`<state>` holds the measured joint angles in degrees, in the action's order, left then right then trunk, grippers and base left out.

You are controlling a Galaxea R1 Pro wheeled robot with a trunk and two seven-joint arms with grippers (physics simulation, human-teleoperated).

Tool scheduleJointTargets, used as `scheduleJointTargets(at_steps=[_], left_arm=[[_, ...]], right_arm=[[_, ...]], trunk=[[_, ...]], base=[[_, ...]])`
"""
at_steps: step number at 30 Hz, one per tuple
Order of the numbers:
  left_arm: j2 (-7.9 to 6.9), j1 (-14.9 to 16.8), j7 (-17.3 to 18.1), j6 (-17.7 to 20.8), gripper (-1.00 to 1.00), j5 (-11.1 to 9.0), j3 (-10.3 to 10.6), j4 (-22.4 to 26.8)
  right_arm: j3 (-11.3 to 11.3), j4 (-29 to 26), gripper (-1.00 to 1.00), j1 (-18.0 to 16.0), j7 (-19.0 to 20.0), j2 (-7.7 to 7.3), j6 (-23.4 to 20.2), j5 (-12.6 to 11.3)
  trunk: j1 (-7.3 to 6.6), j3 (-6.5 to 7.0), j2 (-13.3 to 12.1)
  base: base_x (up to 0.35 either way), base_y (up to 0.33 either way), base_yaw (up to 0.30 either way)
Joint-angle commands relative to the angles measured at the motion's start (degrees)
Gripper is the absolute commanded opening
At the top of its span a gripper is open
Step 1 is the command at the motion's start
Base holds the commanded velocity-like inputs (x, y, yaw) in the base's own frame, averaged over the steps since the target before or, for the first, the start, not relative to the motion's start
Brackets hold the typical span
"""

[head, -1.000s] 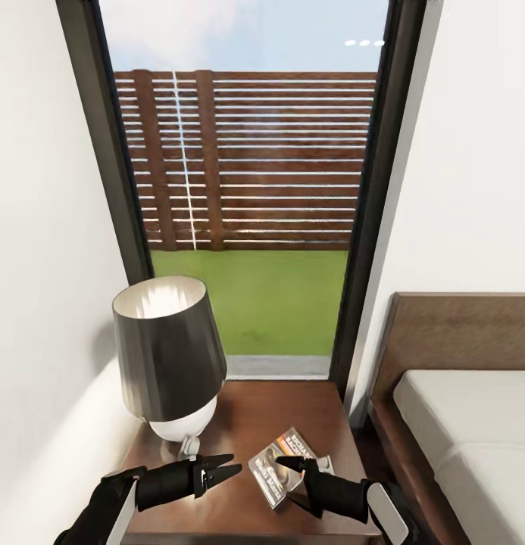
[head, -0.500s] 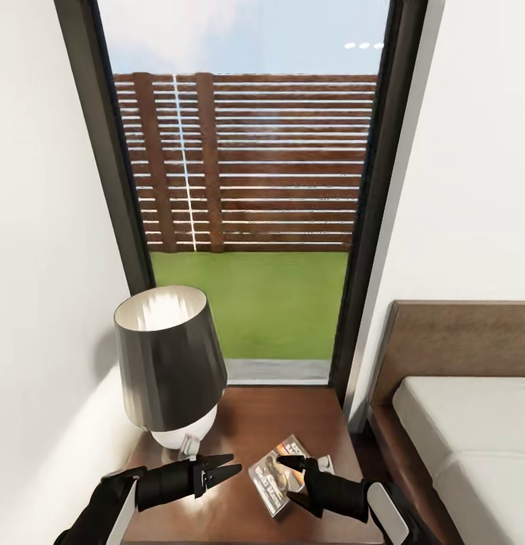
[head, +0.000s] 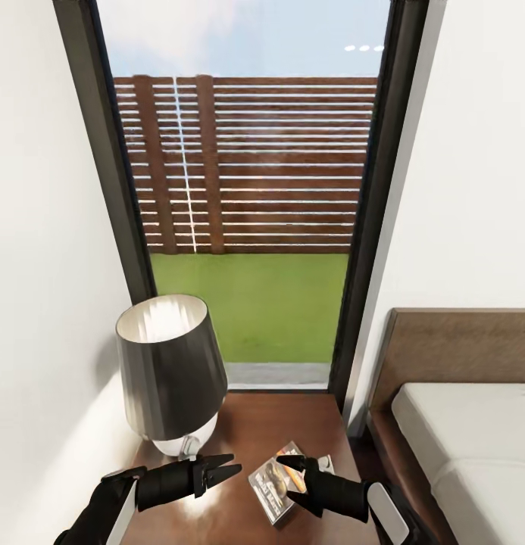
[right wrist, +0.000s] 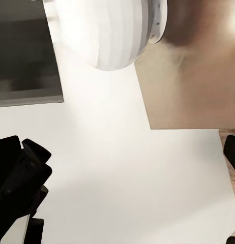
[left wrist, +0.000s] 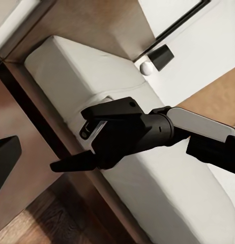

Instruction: In the bedroom, move the book from the bed onto either nightstand, and place the two sandals side by side next to the bed.

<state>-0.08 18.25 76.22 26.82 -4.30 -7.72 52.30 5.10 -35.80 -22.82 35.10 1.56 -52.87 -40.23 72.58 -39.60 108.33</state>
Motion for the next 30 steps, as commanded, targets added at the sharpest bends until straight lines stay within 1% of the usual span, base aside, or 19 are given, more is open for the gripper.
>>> scheduleJointTargets(at_steps=[1, 30], left_arm=[[-0.01, 0.0, 0.2, 0.6, 1.0, -0.2, 0.0, 0.0], [-0.01, 0.0, -0.1, 0.5, 1.0, 0.0, 0.0, 0.0]], right_arm=[[0.3, 0.0, 1.0, 0.0, 0.2, 0.09, -0.3, 0.3], [0.3, 0.1, 1.0, 0.0, 0.1, 0.06, -0.2, 0.4]], trunk=[[-0.23, 0.13, -0.4], [-6.6, 5.33, -12.0]], base=[[0.0, 0.0, 0.0], [0.0, 0.0, 0.0]])
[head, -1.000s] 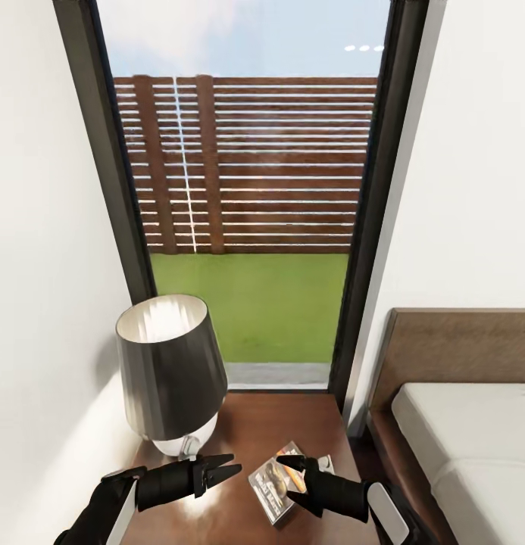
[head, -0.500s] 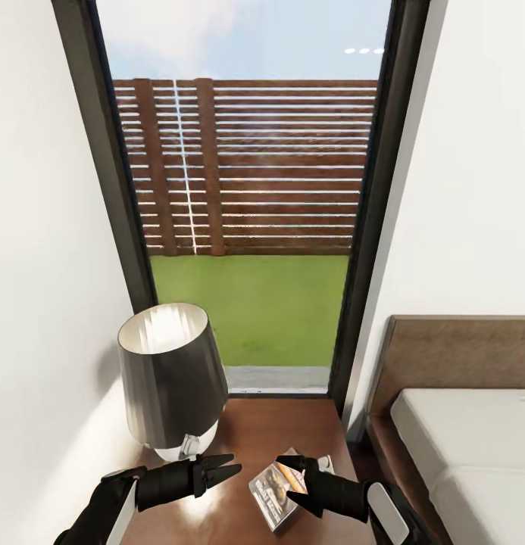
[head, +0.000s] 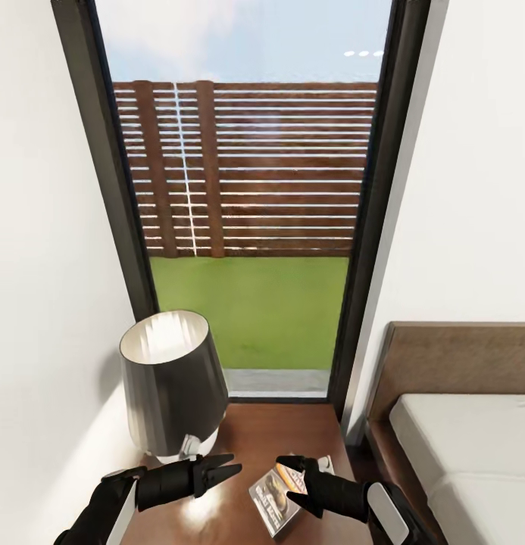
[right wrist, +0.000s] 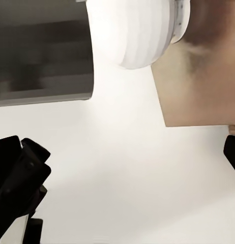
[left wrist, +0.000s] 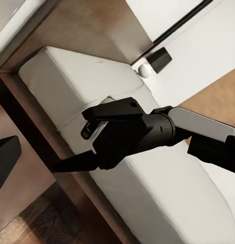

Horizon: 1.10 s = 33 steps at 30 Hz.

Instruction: In the bedroom, move the book from the bed onto either nightstand, and place the two sandals side by side next to the bed.

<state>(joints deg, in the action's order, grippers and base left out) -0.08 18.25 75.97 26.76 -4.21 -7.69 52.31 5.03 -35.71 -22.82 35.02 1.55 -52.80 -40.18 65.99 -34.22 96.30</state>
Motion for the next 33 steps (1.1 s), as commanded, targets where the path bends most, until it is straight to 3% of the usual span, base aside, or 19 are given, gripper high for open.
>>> scheduleJointTargets(at_steps=[1, 7, 10, 12, 13, 14, 15, 16, 17, 18, 21, 23, 26, 28, 30, 33], left_arm=[[-0.01, 0.0, -0.3, 0.6, 1.0, -0.1, 0.0, 0.0], [-0.01, 0.0, -4.2, 0.5, 1.0, -0.2, -0.1, -0.1], [-0.01, 0.0, -8.1, 0.3, 1.0, -0.1, 0.0, -1.3], [-0.01, 0.0, -10.9, -0.8, 1.0, 0.0, 0.0, -3.1], [-0.01, 0.0, -12.4, -1.8, 1.0, 0.0, 0.0, -4.2], [-0.01, 0.0, -13.1, -2.4, 1.0, 0.0, 0.0, -4.9], [-0.01, 0.0, -14.7, -3.8, 1.0, 0.0, 0.0, -6.1], [-0.01, 0.0, -15.4, -4.4, 1.0, 0.1, 0.0, -6.8], [-0.01, 0.0, -16.8, -5.7, 1.0, 0.1, 0.0, -8.0], [-0.01, 0.0, -17.3, -6.2, 1.0, 0.1, 0.0, -8.6], [-0.04, 0.0, -19.6, -8.2, 1.0, 0.1, 0.0, -11.3], [-0.08, 0.0, -19.9, -8.7, 1.0, 0.1, -0.1, -12.0], [-0.25, 0.0, -20.3, -10.4, 1.0, 0.1, -0.1, -14.3], [-0.29, 0.0, -20.5, -11.2, 1.0, 0.1, -0.1, -15.3], [-0.33, -0.1, -20.8, -13.1, 1.0, 0.3, -0.1, -17.0], [-0.33, -0.1, -21.7, -14.4, 1.0, 1.0, -0.1, -18.0]], right_arm=[[0.3, 0.0, 1.0, 0.0, 0.2, 0.07, -0.3, 0.4], [0.2, -0.2, 1.0, 0.0, 0.3, -0.09, 0.2, 0.7], [0.2, -0.2, 1.0, 0.0, 0.3, -0.4, 1.2, 1.0], [0.2, -0.2, 1.0, 0.0, 0.3, -2.8, 1.7, 1.1], [0.1, -0.2, 1.0, 0.0, 0.4, -5.26, 1.9, 1.3], [0.1, -0.2, 1.0, 0.0, 0.5, -6.59, 2.0, 1.3], [0.0, -0.2, 1.0, 0.0, 0.5, -9.22, 2.4, 1.7], [0.0, -0.2, 1.0, 0.0, 0.6, -10.46, 2.6, 1.9], [-0.3, -0.2, 1.0, 0.0, 0.6, -12.71, 3.4, 2.7], [-0.6, -0.2, 1.0, 0.1, 0.6, -13.69, 3.9, 3.3], [-3.7, 0.0, 1.0, 0.2, 2.0, -17.34, 8.8, 8.6], [-4.6, 0.1, 1.0, 0.3, 3.6, -17.86, 11.1, 10.4], [-5.8, 0.4, 1.0, 0.4, 8.0, -18.49, 17.8, 15.6], [-5.9, 0.5, 1.0, 0.5, 9.0, -18.62, 20.5, 18.2], [-6.1, 0.6, 1.0, 0.5, 10.1, -18.76, 24.4, 23.2], [-6.2, 1.4, 1.0, 0.6, 10.6, -18.82, 26.2, 26.7]], trunk=[[-0.23, 0.13, -0.4], [-1.55, 1.2, -2.8], [-2.21, 1.74, -4.0], [-2.65, 2.1, -4.8], [-2.87, 2.28, -5.2], [-3.09, 2.46, -5.6], [-3.31, 2.64, -6.0], [-3.53, 2.82, -6.4], [-3.74, 3.0, -6.8], [-3.96, 3.18, -7.2], [-4.62, 3.72, -8.4], [-5.06, 4.08, -9.2], [-5.72, 4.61, -10.4], [-6.16, 4.97, -11.2], [-6.6, 5.33, -12.0], [-7.26, 5.87, -13.2]], base=[[0.0, 0.0, 0.0], [0.0, 0.0, 0.0], [0.0, 0.0, 0.0], [0.0, 0.0, 0.0], [0.0, 0.0, 0.0], [0.0, 0.0, 0.0], [0.0, 0.0, 0.0], [0.0, 0.0, 0.0], [0.0, 0.0, 0.0], [0.0, 0.0, 0.0], [0.0, 0.0, 0.0], [0.0, 0.0, 0.0], [0.0, 0.0, 0.0], [0.0, 0.0, 0.0], [0.0, 0.0, 0.0], [0.0, 0.0, 0.0]])
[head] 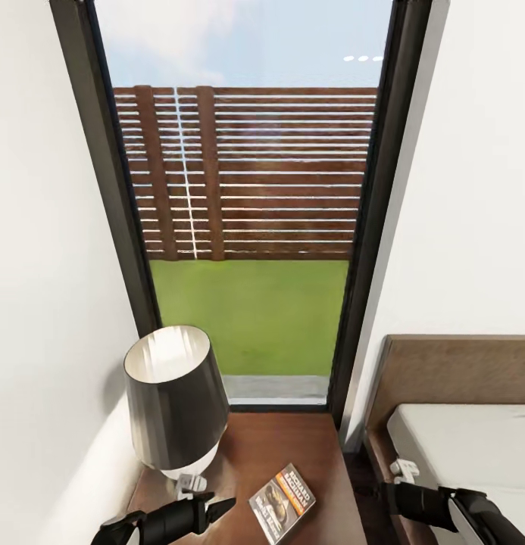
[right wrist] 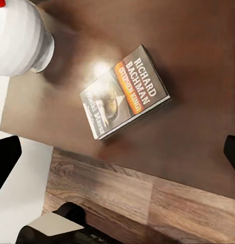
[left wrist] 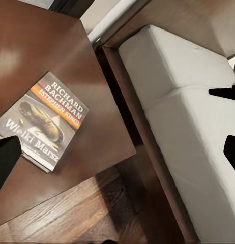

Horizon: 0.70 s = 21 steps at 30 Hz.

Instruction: In the bedroom, move the book from the bed onto either nightstand, and place the two sandals side by side next to the bed.

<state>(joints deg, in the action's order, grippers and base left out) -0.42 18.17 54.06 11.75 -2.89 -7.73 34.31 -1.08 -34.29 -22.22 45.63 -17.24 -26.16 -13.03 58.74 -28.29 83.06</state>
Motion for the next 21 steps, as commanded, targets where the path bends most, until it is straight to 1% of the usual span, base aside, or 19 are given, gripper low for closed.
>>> scheduleJointTargets(at_steps=[1, 4, 8, 21], left_arm=[[0.04, 0.0, -0.8, 0.1, 1.0, 0.3, -0.1, -0.5], [0.11, 0.0, -2.3, -0.2, 1.0, 0.9, -0.1, -1.2], [0.16, 0.0, -3.5, -0.4, 1.0, 1.2, -0.1, -1.5], [0.16, -0.1, -3.9, -0.5, 1.0, 1.2, -0.1, -1.6]], right_arm=[[-0.2, 1.5, 1.0, 0.0, 0.1, -0.06, 0.2, 0.8], [-0.2, 3.3, 1.0, 0.0, 0.2, -0.05, 0.6, 1.6], [-0.1, 4.4, 1.0, 0.0, 0.2, 0.03, 0.8, 2.1], [-0.1, 5.0, 1.0, 0.0, 0.2, 0.09, 1.0, 2.1]], trunk=[[-0.23, 0.13, -0.4], [-0.89, 0.66, -1.6], [-1.77, 1.38, -3.2], [-4.62, 3.72, -8.4]], base=[[0.0, 0.0, 0.0], [0.0, 0.0, 0.0], [0.0, 0.0, 0.0], [0.0, 0.0, 0.0]])
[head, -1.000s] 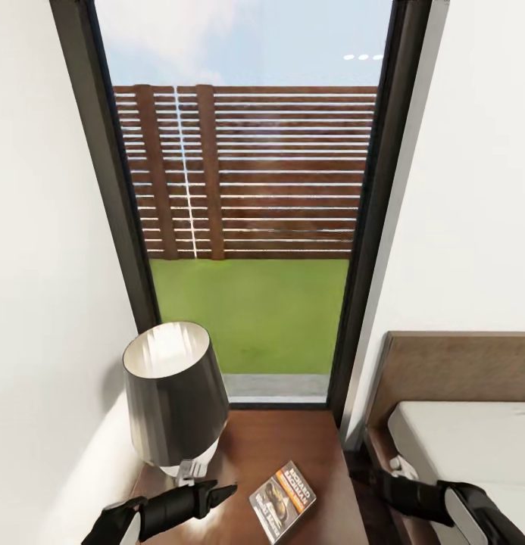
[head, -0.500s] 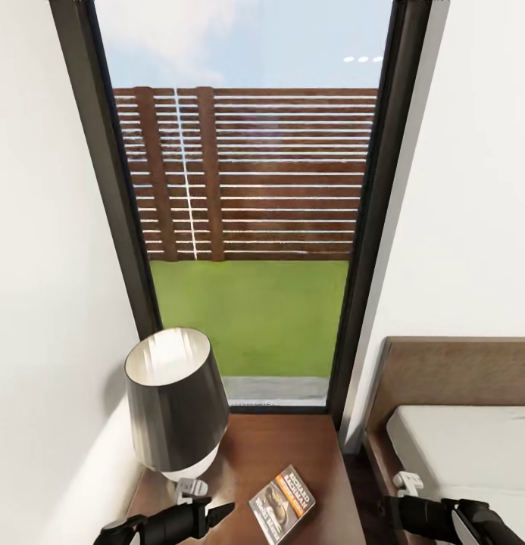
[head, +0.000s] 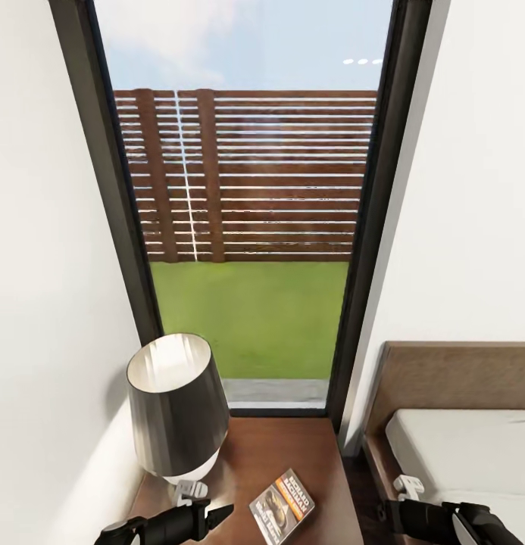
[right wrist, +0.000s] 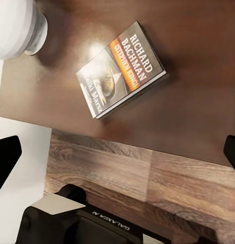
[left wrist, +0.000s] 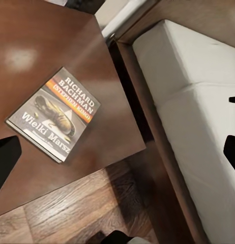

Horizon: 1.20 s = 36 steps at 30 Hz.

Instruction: In the bedroom, move the book from the bed onto either nightstand, and place the two sandals side by side next to the bed.

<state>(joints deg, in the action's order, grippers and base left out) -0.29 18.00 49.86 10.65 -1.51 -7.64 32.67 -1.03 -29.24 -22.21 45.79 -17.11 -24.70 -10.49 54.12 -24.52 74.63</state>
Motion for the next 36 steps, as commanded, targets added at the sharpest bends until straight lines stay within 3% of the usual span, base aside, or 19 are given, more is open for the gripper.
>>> scheduleJointTargets(at_steps=[1, 5, 10, 14, 18, 20, 28, 31, 36], left_arm=[[0.02, 0.0, 0.2, 0.6, 1.0, -0.2, -0.2, 0.0], [0.02, 0.0, -0.3, 0.6, 1.0, -0.2, -0.2, 0.0], [0.09, 0.0, -4.5, -1.4, 1.0, -0.2, -0.2, -1.4], [0.15, 0.0, -9.3, -4.9, 1.0, -0.1, -0.1, -4.3], [0.14, 0.0, -15.5, -7.5, 1.0, -0.1, -0.1, -9.3], [0.13, 0.0, -16.5, -8.5, 1.0, 0.1, -0.1, -11.0], [0.11, 0.0, -23.3, -13.5, 1.0, 3.8, -0.1, -21.6], [0.11, -0.1, -25.0, -17.1, 1.0, 4.2, -0.2, -27.6], [-0.09, -1.4, -25.5, -20.4, 1.0, 4.2, -0.2, -30.9]], right_arm=[[-0.1, 0.0, 1.0, 0.0, 0.0, -0.03, -0.5, -0.5], [-0.1, 0.1, 1.0, 0.0, -0.1, -0.01, -0.3, -0.5], [-0.2, 3.0, 1.0, 0.0, -0.2, 0.31, 3.1, -0.5], [-0.2, 10.4, 1.0, 0.0, -0.3, 0.44, 10.2, -0.3], [-0.3, 22.3, 1.0, 0.0, -0.4, 0.49, 19.9, -0.2], [-0.3, 25.0, 1.0, 0.0, -0.4, 0.49, 21.5, -0.2], [-0.3, 31.1, 1.0, 0.1, -0.5, 0.57, 23.2, -0.2], [-0.3, 31.6, 1.0, 0.1, -0.5, 0.58, 23.3, -0.3], [-0.3, 32.7, 1.0, 0.4, -0.5, 0.58, 23.3, -0.3]], trunk=[[-0.23, 0.12, -0.4], [-1.1, 0.84, -2.0], [-2.2, 1.74, -4.0], [-3.08, 2.46, -5.6], [-3.96, 3.17, -7.2], [-4.4, 3.53, -8.0], [-6.16, 4.97, -11.2], [-6.81, 5.51, -12.4], [-7.91, 6.4, -14.4]], base=[[0.0, 0.0, 0.0], [0.0, 0.0, 0.0], [0.0, 0.0, 0.0], [0.0, 0.0, 0.0], [0.0, 0.0, 0.0], [0.0, 0.0, 0.0], [0.0, 0.0, 0.0], [0.0, 0.0, 0.0], [0.0, 0.0, 0.0]])
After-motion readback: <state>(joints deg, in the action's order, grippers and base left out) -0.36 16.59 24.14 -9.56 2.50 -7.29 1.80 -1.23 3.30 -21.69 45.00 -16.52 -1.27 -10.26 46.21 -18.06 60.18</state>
